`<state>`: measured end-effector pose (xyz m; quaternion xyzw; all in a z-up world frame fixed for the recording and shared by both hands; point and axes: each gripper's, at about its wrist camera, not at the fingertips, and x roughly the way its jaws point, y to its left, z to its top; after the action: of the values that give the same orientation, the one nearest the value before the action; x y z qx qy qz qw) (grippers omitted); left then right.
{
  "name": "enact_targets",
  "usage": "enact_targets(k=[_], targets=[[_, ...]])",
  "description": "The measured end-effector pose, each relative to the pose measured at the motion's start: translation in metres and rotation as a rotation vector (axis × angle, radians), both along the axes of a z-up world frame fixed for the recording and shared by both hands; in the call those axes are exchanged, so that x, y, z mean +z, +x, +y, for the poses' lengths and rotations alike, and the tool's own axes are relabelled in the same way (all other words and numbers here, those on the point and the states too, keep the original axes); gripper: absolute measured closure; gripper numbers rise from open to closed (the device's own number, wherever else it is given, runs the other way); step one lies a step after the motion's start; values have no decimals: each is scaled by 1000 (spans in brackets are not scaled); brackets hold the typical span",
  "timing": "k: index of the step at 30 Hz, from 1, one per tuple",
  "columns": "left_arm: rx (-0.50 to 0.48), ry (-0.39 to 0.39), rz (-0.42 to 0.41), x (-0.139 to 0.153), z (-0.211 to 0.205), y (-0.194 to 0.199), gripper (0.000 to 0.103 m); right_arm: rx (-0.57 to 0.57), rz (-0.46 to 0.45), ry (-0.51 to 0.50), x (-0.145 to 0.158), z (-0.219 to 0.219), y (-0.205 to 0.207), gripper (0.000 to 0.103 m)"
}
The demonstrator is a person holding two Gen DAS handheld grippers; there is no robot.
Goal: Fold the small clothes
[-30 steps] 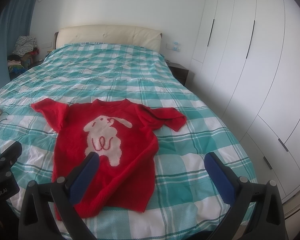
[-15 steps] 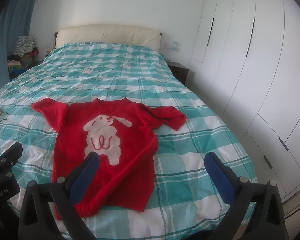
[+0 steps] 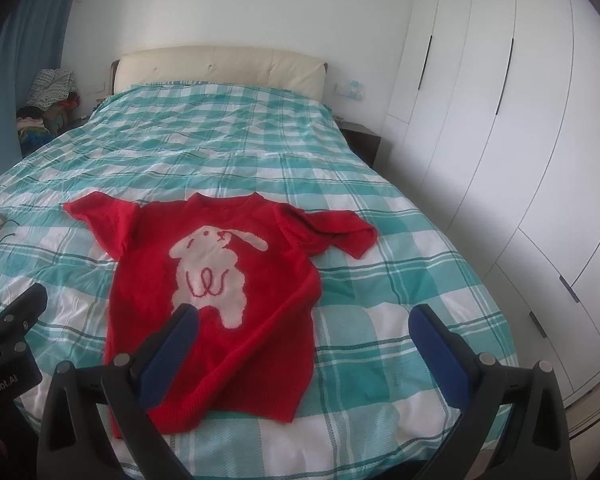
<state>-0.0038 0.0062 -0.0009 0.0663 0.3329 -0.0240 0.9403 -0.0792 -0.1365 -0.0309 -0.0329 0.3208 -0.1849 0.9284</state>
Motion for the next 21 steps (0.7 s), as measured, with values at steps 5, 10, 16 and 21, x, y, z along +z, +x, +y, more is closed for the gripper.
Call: enact_targets(k=[5, 10, 16, 21], targets=[[0, 0, 1, 0, 0, 1, 0, 2, -1, -2, 0, 2, 0, 0], [-1, 0, 2, 0, 1, 1, 0, 3, -2, -3, 0, 3, 1, 0], [-1, 0, 2, 0, 1, 1, 0, 6, -1, -3, 0, 4, 1, 0], [-1, -1, 3, 0, 1, 2, 0, 5, -2, -3, -1, 3, 1, 0]])
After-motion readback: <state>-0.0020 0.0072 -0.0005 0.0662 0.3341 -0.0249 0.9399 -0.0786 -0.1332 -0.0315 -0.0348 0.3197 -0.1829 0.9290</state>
